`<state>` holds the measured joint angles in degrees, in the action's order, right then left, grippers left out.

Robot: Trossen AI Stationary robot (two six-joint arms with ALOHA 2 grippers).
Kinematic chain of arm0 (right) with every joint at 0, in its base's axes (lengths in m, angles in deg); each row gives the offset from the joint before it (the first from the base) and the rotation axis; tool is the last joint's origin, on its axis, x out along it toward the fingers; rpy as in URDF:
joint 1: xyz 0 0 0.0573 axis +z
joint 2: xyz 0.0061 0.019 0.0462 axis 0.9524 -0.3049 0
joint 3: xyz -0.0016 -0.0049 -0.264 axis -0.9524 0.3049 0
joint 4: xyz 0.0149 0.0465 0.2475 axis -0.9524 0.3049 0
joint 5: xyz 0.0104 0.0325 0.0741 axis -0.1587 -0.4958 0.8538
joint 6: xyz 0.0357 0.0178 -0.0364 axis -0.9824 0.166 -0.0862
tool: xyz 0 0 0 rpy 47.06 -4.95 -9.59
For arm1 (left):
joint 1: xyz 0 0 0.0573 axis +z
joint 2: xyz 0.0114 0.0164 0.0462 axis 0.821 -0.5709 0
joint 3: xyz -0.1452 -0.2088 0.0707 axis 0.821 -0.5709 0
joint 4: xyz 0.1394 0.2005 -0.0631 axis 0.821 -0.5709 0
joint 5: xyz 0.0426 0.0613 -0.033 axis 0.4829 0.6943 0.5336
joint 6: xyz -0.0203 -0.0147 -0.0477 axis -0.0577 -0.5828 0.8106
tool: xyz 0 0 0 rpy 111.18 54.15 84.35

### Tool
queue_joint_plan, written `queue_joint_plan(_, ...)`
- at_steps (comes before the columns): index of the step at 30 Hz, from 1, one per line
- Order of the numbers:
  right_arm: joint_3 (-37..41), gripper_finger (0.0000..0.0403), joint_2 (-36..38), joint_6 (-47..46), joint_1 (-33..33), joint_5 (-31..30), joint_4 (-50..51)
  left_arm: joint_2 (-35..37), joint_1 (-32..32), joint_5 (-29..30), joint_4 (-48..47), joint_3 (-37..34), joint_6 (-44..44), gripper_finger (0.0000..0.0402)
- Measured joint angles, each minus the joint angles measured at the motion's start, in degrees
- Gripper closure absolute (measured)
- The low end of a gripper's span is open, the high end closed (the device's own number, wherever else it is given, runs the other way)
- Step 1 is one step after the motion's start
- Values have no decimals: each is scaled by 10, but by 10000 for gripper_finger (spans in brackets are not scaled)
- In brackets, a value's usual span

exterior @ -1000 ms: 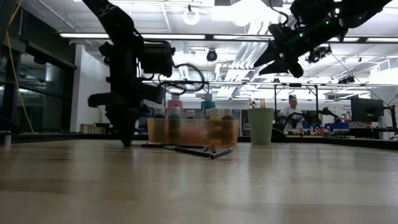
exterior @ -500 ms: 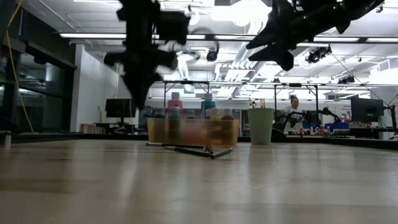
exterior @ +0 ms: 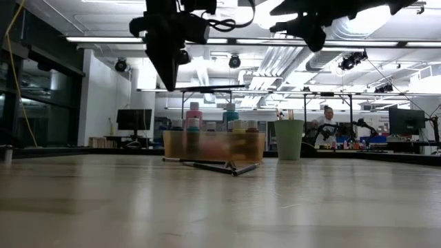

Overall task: Pick & Place Paint Supplies
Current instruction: Put the silver paint brush into the green cup

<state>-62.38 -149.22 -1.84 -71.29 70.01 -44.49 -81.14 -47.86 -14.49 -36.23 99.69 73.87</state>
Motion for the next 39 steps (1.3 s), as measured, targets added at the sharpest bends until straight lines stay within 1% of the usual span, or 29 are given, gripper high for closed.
queue_joint_plan(2,-3,227,-11,15,26,-27,-13,0,-7,0,-7,1,16,401)
queue_joint_plan(4,-13,227,-27,31,51,-52,0,0,-13,0,-16,1,34,401)
queue_joint_plan(6,-34,227,-56,58,74,-76,6,0,-19,0,-26,1,58,401)
queue_joint_plan(8,-53,227,-86,86,96,-113,7,0,-19,-7,-39,1,88,401)
queue_joint_plan(11,-85,227,-141,144,130,-193,7,0,-17,-54,-57,1,142,401)
queue_joint_plan(14,-114,227,-197,214,155,-269,8,0,-17,-103,-52,1,180,401)
queue_joint_plan(17,-136,227,-251,269,174,-317,6,0,-17,-168,-35,1,202,401)
queue_joint_plan(21,-164,227,-313,315,190,-360,-6,0,-17,-218,-7,1,222,401)
queue_joint_plan(24,-181,227,-349,339,197,-374,-11,0,-17,-244,6,1,229,401)
queue_joint_plan(27,-196,227,-375,350,199,-375,-19,0,-17,-259,16,1,240,401)
queue_joint_plan(33,-225,227,-403,384,201,-372,-20,0,-17,-292,42,1,262,401)
queue_joint_plan(37,-231,227,-413,394,196,-368,-19,0,-17,-326,67,1,281,401)
queue_joint_plan(39,-230,227,-414,400,196,-365,-11,0,-17,-334,72,1,287,401)
